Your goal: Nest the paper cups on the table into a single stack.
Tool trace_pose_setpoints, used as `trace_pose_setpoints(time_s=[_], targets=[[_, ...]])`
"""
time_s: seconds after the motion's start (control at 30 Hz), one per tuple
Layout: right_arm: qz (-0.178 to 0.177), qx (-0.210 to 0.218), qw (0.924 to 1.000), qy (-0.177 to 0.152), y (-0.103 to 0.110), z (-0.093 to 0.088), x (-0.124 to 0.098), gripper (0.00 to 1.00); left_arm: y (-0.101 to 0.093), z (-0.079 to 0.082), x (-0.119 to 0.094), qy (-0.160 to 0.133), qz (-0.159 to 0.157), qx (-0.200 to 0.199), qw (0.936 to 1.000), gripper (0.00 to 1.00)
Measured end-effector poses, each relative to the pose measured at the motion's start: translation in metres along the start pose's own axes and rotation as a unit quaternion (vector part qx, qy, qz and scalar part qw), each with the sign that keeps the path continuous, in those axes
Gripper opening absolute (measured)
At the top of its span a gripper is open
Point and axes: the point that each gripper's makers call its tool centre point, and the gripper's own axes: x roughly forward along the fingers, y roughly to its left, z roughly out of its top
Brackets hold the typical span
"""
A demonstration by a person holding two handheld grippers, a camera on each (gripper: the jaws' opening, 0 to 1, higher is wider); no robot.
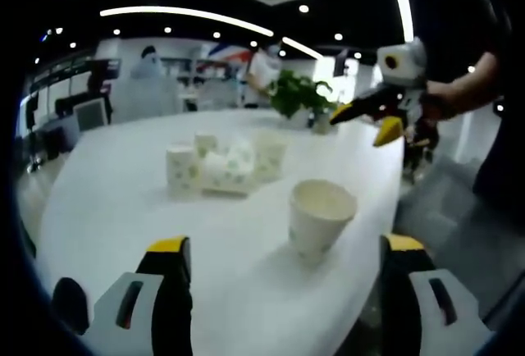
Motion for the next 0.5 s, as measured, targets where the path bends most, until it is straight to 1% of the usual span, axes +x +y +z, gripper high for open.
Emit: trace_pose_setpoints(time_s=[0.03, 0.07, 0.23, 0.37, 0.43, 0.5], targets=[[-0.004, 0.003, 1.0000, 0.002, -0.002, -0.002, -0.001, 0.63, -0.001, 0.000, 0.000, 0.000, 0.000, 0.000, 1.0000, 0.93], [-0.008, 0.012, 0.9999, -0.004, -0.004, -0.003, -0.002, 0.66, -0.001, 0.000, 0.000, 0.001, -0.001, 0.000, 1.0000, 0.93], [-0.027, 0.030, 0.9992, -0.005, -0.014, -0.013, -0.010, 0.69, -0.004, -0.001, -0.001, 0.002, -0.002, 0.001, 1.0000, 0.93], [-0.048, 0.038, 0.9981, -0.008, -0.023, -0.018, -0.016, 0.75, -0.007, -0.002, -0.001, 0.003, -0.004, 0.001, 1.0000, 0.93], [-0.049, 0.053, 0.9972, -0.018, -0.025, -0.019, -0.018, 0.77, -0.008, -0.002, -0.001, 0.003, -0.005, 0.001, 1.0000, 0.93], [-0.057, 0.066, 0.9961, -0.018, -0.030, -0.022, -0.021, 0.78, -0.009, -0.002, -0.002, 0.005, -0.006, 0.001, 1.0000, 0.93]])
